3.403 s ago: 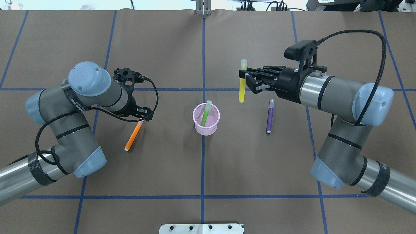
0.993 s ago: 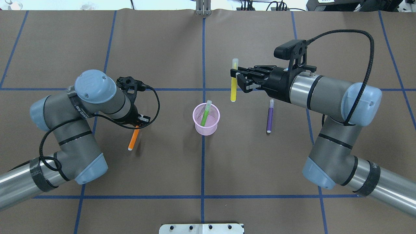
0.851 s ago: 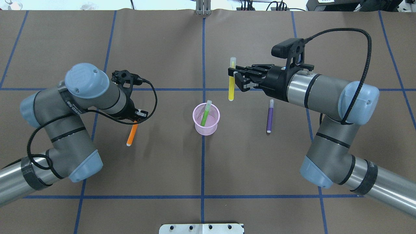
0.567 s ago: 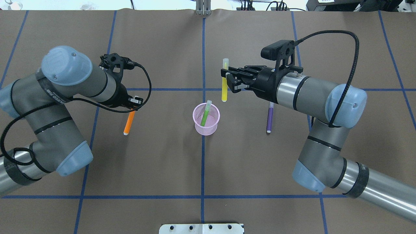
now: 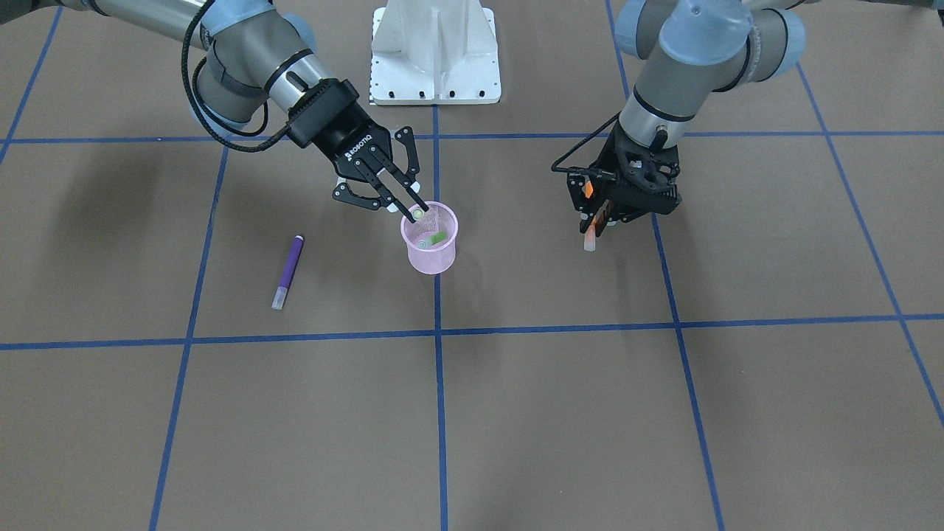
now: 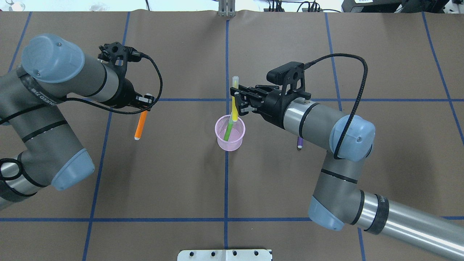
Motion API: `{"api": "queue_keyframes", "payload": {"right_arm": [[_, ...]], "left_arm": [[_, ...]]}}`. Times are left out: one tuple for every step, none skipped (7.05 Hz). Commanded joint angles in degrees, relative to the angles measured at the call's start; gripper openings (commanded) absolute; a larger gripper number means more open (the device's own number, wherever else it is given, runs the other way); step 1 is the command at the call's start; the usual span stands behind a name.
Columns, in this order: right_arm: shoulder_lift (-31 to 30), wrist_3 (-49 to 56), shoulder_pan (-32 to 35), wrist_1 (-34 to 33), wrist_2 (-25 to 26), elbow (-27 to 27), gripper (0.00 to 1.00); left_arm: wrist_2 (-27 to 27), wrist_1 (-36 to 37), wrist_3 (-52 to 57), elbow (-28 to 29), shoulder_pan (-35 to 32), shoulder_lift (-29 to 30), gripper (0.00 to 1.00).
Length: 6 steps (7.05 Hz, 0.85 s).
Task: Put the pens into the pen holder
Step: 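Drop the yellow highlighter into the cup while the left lifts the orange marker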
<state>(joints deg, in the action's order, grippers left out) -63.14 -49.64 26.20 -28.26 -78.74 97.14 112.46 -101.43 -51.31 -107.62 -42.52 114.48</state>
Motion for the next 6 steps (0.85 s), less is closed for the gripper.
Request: {"api": "queue_keyframes", "payload": {"right_arm": [[0.2, 0.0, -2.0, 0.1, 1.7, -1.7, 0.00], [-0.1, 0.1, -2.3, 0.1, 1.7, -2.0, 0.00], [0.0, 0.0, -2.4, 0.5, 1.7, -3.3, 0.00], [0.3, -0.3, -2.9, 0.6, 1.7, -3.4, 0.25], [0.2, -0.6, -2.9, 0.7, 1.7, -3.5, 0.98], [0.2, -0.8, -2.9, 0.1, 1.7, -3.4, 1.00]], "left_arm": [[0.1, 0.0, 0.1, -0.1, -0.4, 0.0, 0.00], [0.2, 0.0, 0.1, -0.1, -0.5, 0.0, 0.00], [0.3, 0.0, 0.1, -0.2, -0.6, 0.0, 0.00], [0.8, 0.0, 0.1, -0.2, -0.8, 0.0, 0.00], [2.0, 0.0, 0.1, -0.3, -1.8, 0.0, 0.00], [2.0, -0.1, 0.2, -1.4, -2.2, 0.0, 0.00]]}}
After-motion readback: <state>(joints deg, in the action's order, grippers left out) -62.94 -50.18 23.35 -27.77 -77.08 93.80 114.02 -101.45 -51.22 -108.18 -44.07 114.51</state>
